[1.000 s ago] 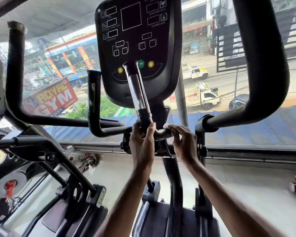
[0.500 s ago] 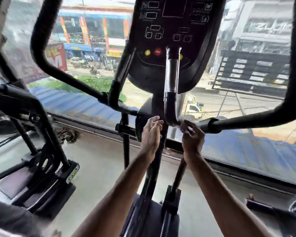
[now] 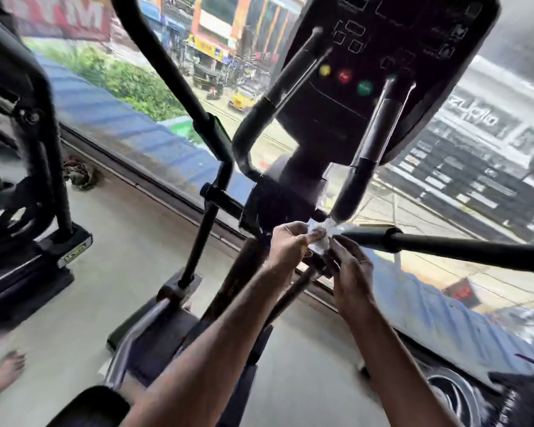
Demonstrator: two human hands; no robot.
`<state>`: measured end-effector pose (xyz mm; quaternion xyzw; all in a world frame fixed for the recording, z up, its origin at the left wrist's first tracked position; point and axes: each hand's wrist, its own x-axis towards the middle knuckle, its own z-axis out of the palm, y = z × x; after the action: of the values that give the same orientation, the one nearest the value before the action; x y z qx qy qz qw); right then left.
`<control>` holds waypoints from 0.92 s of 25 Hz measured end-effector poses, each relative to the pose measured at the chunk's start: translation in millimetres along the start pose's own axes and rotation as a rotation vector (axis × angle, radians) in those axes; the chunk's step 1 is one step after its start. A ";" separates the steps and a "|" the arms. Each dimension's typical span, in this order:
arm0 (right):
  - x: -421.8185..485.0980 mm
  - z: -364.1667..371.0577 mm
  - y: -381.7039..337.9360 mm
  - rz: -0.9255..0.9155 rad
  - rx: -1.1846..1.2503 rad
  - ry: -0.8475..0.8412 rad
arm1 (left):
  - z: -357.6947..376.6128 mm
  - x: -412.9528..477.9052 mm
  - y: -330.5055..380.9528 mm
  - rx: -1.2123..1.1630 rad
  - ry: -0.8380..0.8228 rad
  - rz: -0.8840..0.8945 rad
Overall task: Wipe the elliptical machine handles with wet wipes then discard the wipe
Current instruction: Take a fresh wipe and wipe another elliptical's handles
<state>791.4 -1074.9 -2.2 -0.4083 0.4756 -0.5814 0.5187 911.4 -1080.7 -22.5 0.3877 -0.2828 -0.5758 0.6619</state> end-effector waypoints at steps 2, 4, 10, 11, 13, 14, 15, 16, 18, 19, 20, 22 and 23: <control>8.3 -2.3 -4.1 -0.171 -0.231 0.105 | 0.2 11.7 -3.4 0.019 0.179 0.033; 16.6 -2.0 -15.0 -0.343 -0.440 0.135 | 5.2 23.8 -6.6 0.114 0.355 0.073; 21.1 6.3 -34.1 -0.611 -0.674 -0.054 | 29.0 49.2 -7.8 0.356 0.439 0.237; 24.0 6.3 -33.1 -0.635 -0.692 -0.062 | 31.5 51.2 -10.9 0.357 0.420 0.288; 28.6 7.3 -31.9 -0.648 -0.678 -0.052 | 33.5 49.5 -23.0 0.301 0.363 0.391; 31.0 7.2 -31.2 -0.659 -0.666 -0.051 | 33.5 47.2 -30.9 0.273 0.342 0.446; 32.3 6.7 -29.8 -0.683 -0.658 -0.055 | 32.5 45.3 -38.8 0.272 0.340 0.498; 33.0 5.0 -28.3 -0.710 -0.655 -0.062 | 31.8 43.1 -45.0 0.293 0.349 0.547; 35.5 0.2 -24.8 -0.770 -0.669 -0.071 | 32.9 44.7 -53.1 0.350 0.362 0.638; 36.3 -1.2 -23.7 -0.802 -0.685 -0.070 | 34.2 49.1 -56.9 0.374 0.362 0.658; 37.5 -2.0 -22.8 -0.832 -0.709 -0.066 | 35.7 54.9 -61.9 0.393 0.359 0.641; 40.3 -2.7 -21.4 -0.894 -0.766 -0.061 | 33.8 69.3 -67.6 0.372 0.309 0.533; 42.0 -4.0 -20.4 -0.921 -0.787 -0.060 | 31.7 76.1 -71.9 0.353 0.291 0.495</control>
<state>777.7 -1115.8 16.1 -0.7496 0.4143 -0.5148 0.0370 859.8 -1164.0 -71.3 0.4942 -0.3663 -0.2781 0.7378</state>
